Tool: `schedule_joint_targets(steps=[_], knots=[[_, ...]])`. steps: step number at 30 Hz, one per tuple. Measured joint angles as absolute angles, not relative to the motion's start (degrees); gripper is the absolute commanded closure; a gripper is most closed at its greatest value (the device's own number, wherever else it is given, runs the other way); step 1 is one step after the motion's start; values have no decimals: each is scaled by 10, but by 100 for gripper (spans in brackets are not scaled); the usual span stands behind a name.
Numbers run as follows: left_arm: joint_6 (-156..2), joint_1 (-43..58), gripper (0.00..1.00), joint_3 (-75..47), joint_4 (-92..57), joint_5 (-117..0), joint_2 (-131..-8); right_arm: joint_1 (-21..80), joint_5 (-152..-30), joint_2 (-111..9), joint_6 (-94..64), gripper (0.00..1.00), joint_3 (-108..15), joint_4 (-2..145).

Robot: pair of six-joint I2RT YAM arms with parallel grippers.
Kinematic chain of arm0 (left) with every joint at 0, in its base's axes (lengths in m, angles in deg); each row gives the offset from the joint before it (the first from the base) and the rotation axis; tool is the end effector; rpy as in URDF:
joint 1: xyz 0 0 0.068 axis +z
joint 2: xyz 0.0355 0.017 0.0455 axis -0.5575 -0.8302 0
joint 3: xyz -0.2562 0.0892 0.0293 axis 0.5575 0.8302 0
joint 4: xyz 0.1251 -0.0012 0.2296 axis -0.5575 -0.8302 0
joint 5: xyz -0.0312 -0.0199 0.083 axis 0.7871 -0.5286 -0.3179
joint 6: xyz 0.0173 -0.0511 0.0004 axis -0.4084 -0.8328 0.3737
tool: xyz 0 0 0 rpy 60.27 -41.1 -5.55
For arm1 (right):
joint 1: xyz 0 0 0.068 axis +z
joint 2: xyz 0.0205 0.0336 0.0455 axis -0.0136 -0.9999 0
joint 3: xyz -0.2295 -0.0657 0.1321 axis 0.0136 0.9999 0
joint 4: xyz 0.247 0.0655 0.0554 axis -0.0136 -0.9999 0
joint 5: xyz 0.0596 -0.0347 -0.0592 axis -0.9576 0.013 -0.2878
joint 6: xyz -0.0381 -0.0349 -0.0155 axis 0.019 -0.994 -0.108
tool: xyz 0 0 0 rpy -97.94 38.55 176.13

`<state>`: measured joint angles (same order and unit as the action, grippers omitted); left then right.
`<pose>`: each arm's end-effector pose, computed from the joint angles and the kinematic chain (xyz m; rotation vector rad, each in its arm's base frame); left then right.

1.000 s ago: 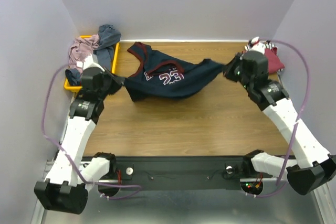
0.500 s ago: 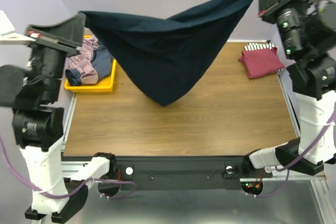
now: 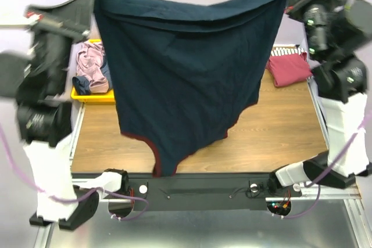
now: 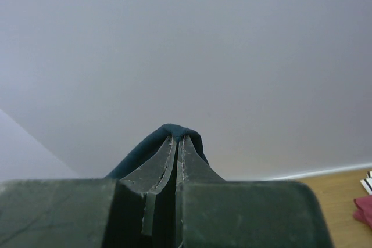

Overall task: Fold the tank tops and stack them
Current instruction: Flatten the tank top out

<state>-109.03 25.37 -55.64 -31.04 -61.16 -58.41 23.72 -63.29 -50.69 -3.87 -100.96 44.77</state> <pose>0.1079 -0.0198 0.6435 -0.1973 0.9308 -0.8918 0.1815 0.0635 0.6385 0.2620 1.1974 0.4156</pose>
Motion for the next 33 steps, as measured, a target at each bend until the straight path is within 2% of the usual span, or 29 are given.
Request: schedule_joint_targets(steps=[5,9,14,16,23,29,33], knots=[[-1096,254,100,-519,-279,-608,-652,237,-616,-571,-59,99,-992,472],[-1096,255,100,-555,-257,-596,-773,214,-632,-689,-68,99,-1058,491],[-1111,273,100,-854,-271,-520,-1046,155,-676,-843,-46,99,-1179,495],[-1136,289,100,-902,-246,-486,-1103,137,-685,-865,-41,99,-1186,503],[-1179,366,100,-813,-154,-424,-1082,106,-700,-844,-36,99,-1165,574],[-1189,381,100,-771,-98,-389,-1001,109,-713,-740,-31,99,-1084,636],[-1195,380,100,-597,-23,-367,-874,109,-713,-644,-15,99,-942,674]])
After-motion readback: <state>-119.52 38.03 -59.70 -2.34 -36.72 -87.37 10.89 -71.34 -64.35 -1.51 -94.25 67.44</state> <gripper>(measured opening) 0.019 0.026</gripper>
